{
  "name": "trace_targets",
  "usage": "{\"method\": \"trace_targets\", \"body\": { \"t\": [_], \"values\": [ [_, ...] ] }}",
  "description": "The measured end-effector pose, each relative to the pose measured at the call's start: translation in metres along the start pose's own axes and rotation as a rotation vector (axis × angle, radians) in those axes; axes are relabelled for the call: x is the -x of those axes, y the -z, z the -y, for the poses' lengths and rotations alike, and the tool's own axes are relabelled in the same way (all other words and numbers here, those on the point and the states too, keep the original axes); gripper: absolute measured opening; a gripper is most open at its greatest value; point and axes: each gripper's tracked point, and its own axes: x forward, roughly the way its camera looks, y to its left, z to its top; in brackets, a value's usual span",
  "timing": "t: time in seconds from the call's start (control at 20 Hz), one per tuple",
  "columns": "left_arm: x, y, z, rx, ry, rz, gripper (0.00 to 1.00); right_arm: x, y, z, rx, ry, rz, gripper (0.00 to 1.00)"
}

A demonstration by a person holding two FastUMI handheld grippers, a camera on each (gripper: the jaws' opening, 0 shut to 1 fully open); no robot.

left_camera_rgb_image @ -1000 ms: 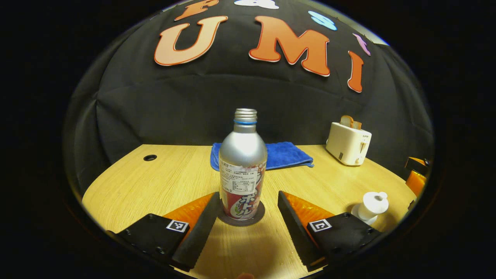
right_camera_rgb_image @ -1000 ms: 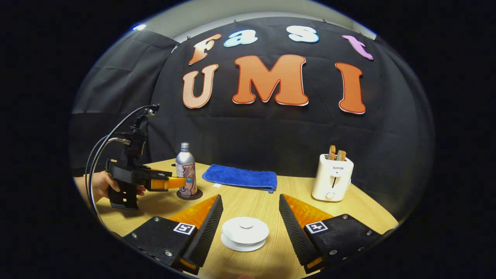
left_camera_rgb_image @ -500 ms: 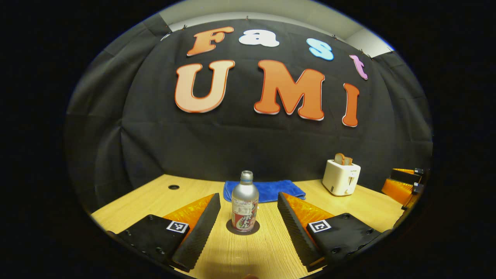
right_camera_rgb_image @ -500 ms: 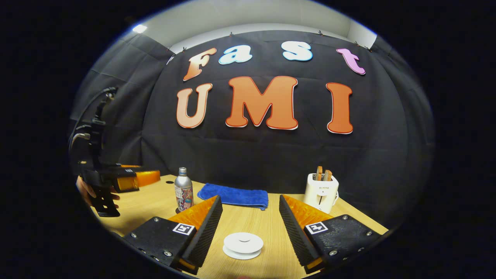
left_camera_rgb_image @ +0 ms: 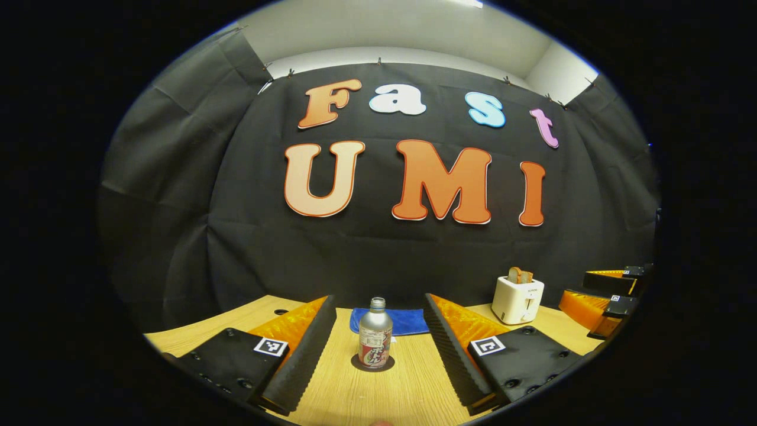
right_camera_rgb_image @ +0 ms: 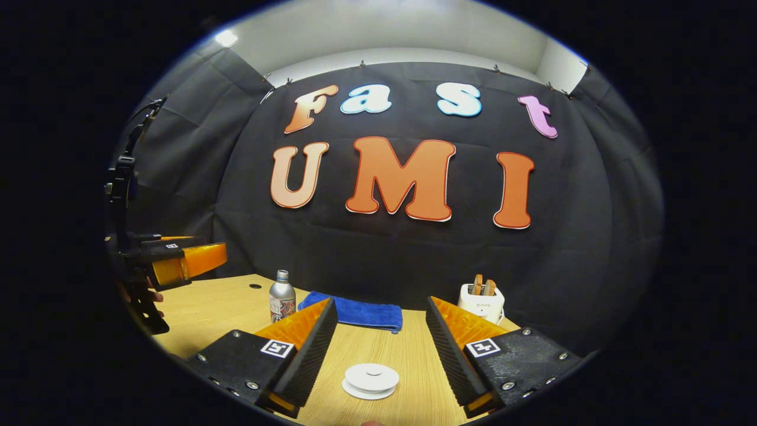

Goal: Open the teacup lid with one hand, grasp the water bottle and pour water into the teacup with the other hand; after pouring, place the water bottle on the coaster and then close the teacup lid.

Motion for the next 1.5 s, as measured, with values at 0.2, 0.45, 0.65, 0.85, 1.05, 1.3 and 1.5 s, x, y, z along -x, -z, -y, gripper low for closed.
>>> {"method": "trace_targets", "body": {
  "t": [0.2, 0.45, 0.65, 0.85, 1.05, 1.3, 1.5],
  "values": [
    [0.006, 0.003, -0.007, -0.028, -0.024, 0.008, 0.96, 0.001, 0.003, 0.001, -0.016, 0.002, 0.011, 0.91],
    [0.003, 0.000, -0.001, -0.054, -0.019, 0.032, 0.96, -0.003, 0.009, -0.002, 0.010, 0.001, -0.001, 0.91],
    [-0.005, -0.002, 0.003, -0.083, -0.007, 0.060, 0.96, -0.005, 0.005, -0.007, 0.010, -0.014, 0.017, 0.91],
    [-0.011, 0.003, 0.006, -0.092, -0.003, 0.057, 0.96, -0.009, 0.005, -0.004, 0.017, -0.005, 0.024, 0.91],
    [-0.016, 0.005, 0.000, -0.095, -0.014, 0.060, 0.96, -0.013, 0.004, -0.001, 0.005, 0.004, 0.027, 0.91],
    [-0.023, 0.003, -0.002, -0.080, -0.025, 0.079, 0.96, -0.018, 0.006, 0.002, 0.010, 0.014, 0.026, 0.91],
    [-0.030, 0.009, -0.004, -0.080, -0.029, 0.065, 0.96, -0.020, 0.010, 0.006, -0.010, 0.027, 0.016, 0.91]
  ]
}}
